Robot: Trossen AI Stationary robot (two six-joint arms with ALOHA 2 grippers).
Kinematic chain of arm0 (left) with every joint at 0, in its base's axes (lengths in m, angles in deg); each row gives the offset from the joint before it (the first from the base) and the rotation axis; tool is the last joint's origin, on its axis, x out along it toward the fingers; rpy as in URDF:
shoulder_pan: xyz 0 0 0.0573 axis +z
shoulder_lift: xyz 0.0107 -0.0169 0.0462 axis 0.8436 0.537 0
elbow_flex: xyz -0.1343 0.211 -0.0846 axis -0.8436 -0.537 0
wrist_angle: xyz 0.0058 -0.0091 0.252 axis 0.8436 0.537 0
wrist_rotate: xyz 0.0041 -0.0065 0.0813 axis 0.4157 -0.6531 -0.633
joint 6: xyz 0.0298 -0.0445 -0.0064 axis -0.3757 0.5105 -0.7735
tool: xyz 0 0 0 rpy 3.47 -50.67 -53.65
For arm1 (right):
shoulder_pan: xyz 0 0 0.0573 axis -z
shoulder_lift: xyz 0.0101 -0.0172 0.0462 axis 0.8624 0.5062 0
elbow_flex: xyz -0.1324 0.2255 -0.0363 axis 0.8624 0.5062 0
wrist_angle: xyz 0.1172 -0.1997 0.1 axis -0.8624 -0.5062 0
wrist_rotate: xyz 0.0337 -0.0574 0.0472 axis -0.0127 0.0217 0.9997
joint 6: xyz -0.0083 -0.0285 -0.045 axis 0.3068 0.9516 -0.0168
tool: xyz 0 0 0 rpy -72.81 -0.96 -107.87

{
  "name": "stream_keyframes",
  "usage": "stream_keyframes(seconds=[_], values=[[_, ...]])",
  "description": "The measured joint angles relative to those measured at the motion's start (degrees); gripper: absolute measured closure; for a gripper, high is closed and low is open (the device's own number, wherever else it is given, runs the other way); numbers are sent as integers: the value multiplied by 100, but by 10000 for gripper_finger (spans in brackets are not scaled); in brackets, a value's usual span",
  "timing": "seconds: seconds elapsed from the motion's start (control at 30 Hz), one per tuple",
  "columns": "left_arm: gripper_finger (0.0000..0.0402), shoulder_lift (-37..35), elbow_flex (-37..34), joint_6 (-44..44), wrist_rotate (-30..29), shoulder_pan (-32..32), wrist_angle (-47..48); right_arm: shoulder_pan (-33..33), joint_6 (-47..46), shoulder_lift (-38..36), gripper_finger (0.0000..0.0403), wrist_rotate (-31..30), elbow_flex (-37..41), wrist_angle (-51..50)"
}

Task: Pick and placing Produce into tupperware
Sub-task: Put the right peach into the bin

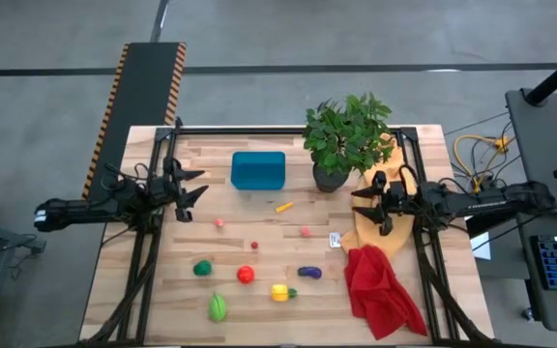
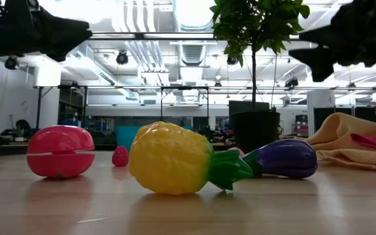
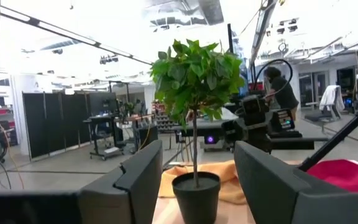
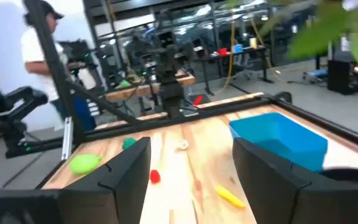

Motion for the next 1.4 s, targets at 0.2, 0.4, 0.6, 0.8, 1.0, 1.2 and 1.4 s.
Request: stream_keyframes(seconds=[0.2,0.4,0.6,0.8,1.0,1.2,1.4], values=[[214,105,3,23,0,0,-8,-863,77,623,196,-3,-790,-577],[214,191,3,26,0,0,-12,-2121,-598,1366,205,-1829,-1632,-2363],[214,188,3,26,0,0,-22,-3258,-1476,2476,215,-3773,-2148,-2759],[214,183,3,24,0,0,-13,-3714,-2285,3914,216,-4908,-2712,-2749],[214,190,3,35,2,-1,-13,-3589,-3159,5425,216,-5386,-3277,-2751],[214,279,-5,330,4,-4,-25,-3163,-3832,6793,212,-5356,-3963,-2759],[214,347,-5,332,5,-4,-4,-2696,-3887,7633,173,-4700,-4656,-2763]])
